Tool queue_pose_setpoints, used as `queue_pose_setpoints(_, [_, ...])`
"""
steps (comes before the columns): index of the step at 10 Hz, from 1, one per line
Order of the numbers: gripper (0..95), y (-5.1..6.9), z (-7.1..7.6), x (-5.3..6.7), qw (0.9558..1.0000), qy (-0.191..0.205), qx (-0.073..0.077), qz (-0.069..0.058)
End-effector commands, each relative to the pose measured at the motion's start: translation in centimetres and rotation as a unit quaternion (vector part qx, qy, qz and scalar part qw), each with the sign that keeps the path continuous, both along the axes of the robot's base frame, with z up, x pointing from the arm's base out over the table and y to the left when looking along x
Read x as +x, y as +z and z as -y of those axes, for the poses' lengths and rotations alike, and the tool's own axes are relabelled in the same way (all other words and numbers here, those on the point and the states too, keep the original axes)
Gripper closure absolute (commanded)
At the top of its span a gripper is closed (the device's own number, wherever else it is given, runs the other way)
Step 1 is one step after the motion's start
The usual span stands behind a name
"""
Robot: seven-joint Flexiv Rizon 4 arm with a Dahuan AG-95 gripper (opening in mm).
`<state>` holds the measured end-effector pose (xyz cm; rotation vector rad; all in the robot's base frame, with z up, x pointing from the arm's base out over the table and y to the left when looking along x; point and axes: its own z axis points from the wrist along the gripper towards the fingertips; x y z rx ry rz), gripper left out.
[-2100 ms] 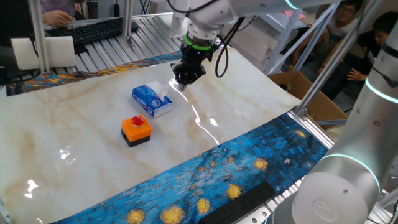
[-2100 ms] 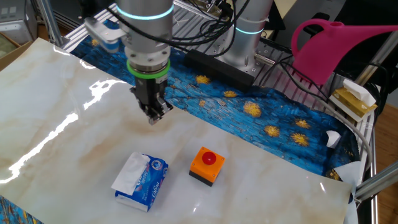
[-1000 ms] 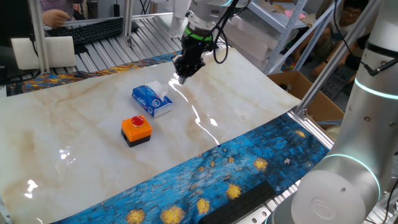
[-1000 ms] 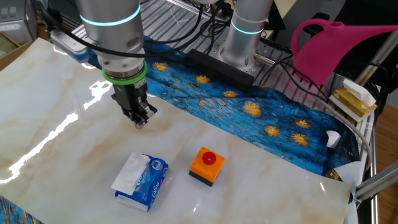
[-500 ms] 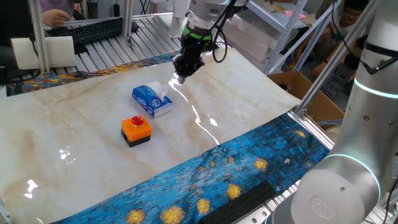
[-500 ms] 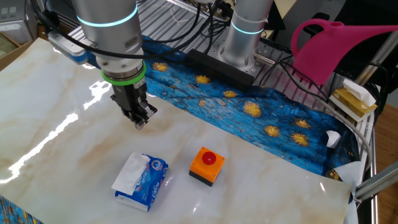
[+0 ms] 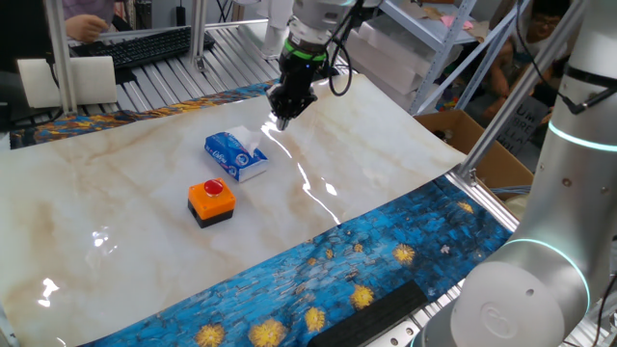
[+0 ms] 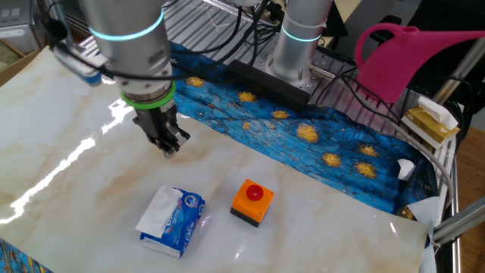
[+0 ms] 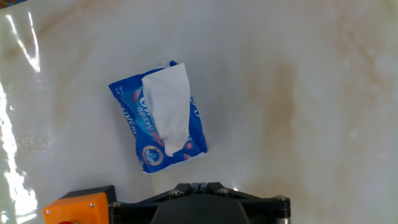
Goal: Pull out a napkin
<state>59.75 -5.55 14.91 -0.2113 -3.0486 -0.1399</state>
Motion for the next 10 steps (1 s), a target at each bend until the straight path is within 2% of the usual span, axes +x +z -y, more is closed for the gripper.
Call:
queue_pose_setpoints(1, [95.0, 0.06, -0.04, -0.12, 0.9997, -0.014, -0.001, -0.017])
queue_pose_setpoints(2, [95.0, 0.06, -0.04, -0.12, 0.9994, -0.031, -0.005, -0.015])
queue_pose_setpoints(4, [95.0, 0.06, -0.04, -0.12, 0.9985, -0.047, -0.011, -0.024])
queue_pose_setpoints(8, [95.0, 0.06, -0.04, -0.12, 0.9958, -0.090, -0.012, -0.015])
queue_pose_setpoints(9, [95.0, 0.06, -0.04, -0.12, 0.9924, -0.121, -0.014, -0.018])
queue_pose_setpoints(10, [95.0, 0.06, -0.04, -0.12, 0.9914, -0.129, -0.014, -0.018])
